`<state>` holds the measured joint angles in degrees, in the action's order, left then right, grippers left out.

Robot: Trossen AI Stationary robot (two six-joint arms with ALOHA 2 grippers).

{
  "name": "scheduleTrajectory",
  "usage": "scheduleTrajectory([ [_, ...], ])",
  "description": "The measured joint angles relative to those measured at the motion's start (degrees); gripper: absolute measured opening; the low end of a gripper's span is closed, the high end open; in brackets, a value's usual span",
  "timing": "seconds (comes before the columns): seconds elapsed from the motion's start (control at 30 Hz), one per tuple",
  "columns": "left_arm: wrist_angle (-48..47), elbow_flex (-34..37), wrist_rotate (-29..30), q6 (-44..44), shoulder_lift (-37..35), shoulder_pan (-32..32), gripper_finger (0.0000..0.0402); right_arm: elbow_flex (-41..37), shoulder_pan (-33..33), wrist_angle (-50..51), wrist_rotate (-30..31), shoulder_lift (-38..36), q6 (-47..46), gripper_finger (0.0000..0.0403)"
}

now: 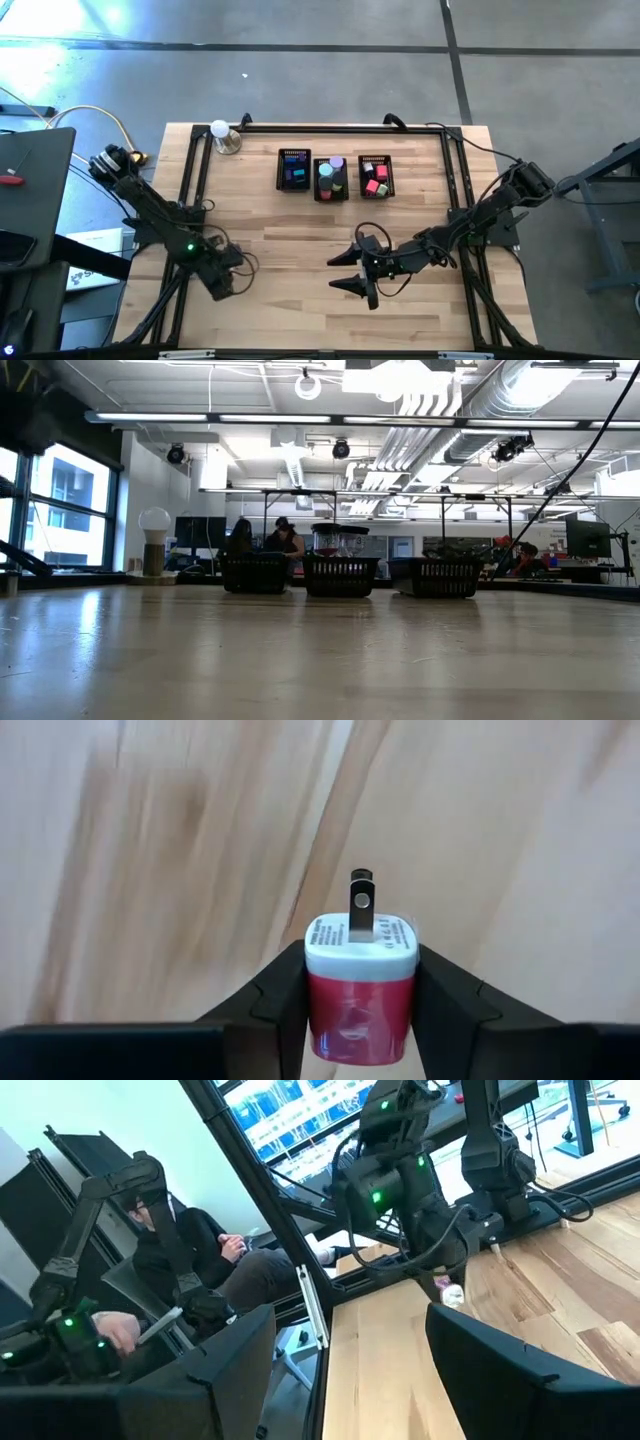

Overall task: Pick & Place Office items
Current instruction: Put the pink charger adapter into the right black bin

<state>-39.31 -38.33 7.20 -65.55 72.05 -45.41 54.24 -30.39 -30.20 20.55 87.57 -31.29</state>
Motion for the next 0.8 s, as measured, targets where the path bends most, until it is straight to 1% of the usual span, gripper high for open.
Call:
scheduleTrajectory([
  [0.07, 2.85, -1.03, 1.62, 5.26, -0.02, 2.62, 0.0125, 0.0, 0.0, 0.0, -0.62, 0.0, 0.67, 0.0248],
  [0.23, 13.89, -1.22, 1.84, 19.67, -0.04, 8.24, 0.0125, 0.0, 0.0, -0.01, -2.54, 0.0, 6.95, 0.0248],
  [0.43, 27.89, -1.2, 1.8, 30.16, -0.11, 12.52, 0.0125, 0.0, 0.0, -0.01, -3.11, 0.0, 7.95, 0.0248],
  [0.57, 38.53, -1.2, -0.84, 36.77, -0.11, 14.52, 0.0125, 0.0, -0.2, 0.18, -3.07, 0.0, 11.26, 0.0248],
  [0.67, 45.93, -1.2, -1.28, 42.34, -0.11, 15.35, 0.0125, 0.0, -0.82, 0.72, -1.94, 0.0, 15.45, 0.0248],
  [0.8, 54.16, -1.2, -1.35, 48.31, -0.11, 16.76, 0.0125, 0.02, -1.73, 2.11, 1.68, 0.0, 20.47, 0.0248],
])
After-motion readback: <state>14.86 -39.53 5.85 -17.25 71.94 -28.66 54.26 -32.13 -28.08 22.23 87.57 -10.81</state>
